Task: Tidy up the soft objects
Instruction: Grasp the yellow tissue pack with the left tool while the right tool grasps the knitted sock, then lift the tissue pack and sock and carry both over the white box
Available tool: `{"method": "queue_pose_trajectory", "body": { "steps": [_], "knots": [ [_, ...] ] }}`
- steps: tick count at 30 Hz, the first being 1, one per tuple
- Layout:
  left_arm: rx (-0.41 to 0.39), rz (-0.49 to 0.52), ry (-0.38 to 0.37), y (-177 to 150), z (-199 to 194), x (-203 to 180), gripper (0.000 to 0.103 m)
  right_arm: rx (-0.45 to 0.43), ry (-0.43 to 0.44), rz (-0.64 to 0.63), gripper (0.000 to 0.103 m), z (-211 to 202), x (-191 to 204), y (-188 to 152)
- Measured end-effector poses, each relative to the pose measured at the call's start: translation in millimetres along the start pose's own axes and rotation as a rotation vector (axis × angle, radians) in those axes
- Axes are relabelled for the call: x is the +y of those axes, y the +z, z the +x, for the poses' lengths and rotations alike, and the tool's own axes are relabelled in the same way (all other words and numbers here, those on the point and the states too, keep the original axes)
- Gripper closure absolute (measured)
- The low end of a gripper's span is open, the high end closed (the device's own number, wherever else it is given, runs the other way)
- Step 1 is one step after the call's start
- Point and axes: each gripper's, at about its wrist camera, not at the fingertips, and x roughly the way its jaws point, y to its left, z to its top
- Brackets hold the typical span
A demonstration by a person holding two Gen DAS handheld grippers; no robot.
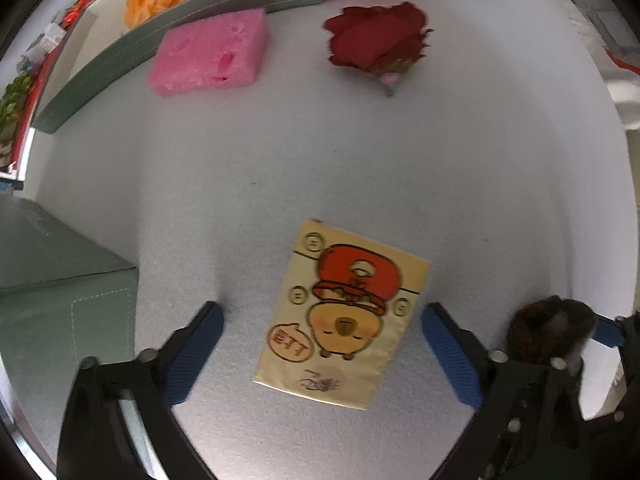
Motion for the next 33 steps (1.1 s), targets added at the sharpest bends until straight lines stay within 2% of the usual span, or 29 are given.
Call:
{"method": "queue_pose_trajectory", "body": {
  "steps": [2,3,4,6,7,8,13,22,28,33],
  "knots": [
    [-0.006,0.019,-0.003,3.9,-3.0,-5.3,0.022,-0.013,0.018,0.023,0.008,-4.1,-5.5,0.9],
    [-0.010,0.033,-0.005,3.8,-5.2,-8.4,0.032,-0.020,0.017,0.034,0.012,-6.5,-7.9,0.0],
    [-0.012,0.042,-0.006,3.8,-6.7,-10.6,0.044,-0.027,0.008,0.041,0.021,-9.4,-10.5,-1.1],
    [0.007,0.048,-0.013,4.1,-7.7,-13.1,0.044,-0.047,0.026,0.035,0.035,-15.5,-14.3,-3.8],
    [0.011,0.048,-0.012,3.3,-8.3,-13.2,0.045,-0.052,0.037,0.029,0.049,-17.9,-14.9,-4.7],
    [0.017,0.046,-0.016,2.0,-8.7,-12.8,0.045,-0.051,0.054,0.028,0.059,-20.3,-15.8,-5.8],
    [0.024,0.035,-0.037,-23.2,-13.2,-9.4,0.045,-0.043,0.095,0.044,0.061,-28.4,-19.9,-15.9],
    [-0.002,0.060,-0.071,-86.1,-39.7,-9.2,0.045,-0.017,0.150,0.080,0.061,-36.4,-20.9,-58.6],
    [-0.020,0.045,-0.108,-109.1,-59.8,-3.8,0.045,-0.004,0.166,0.100,0.061,-43.5,-16.9,-83.3],
    [-0.068,0.049,-0.120,-127.4,-80.3,2.1,0.045,-0.019,0.171,0.098,0.061,-51.7,-11.9,-96.5]
  ]
}}
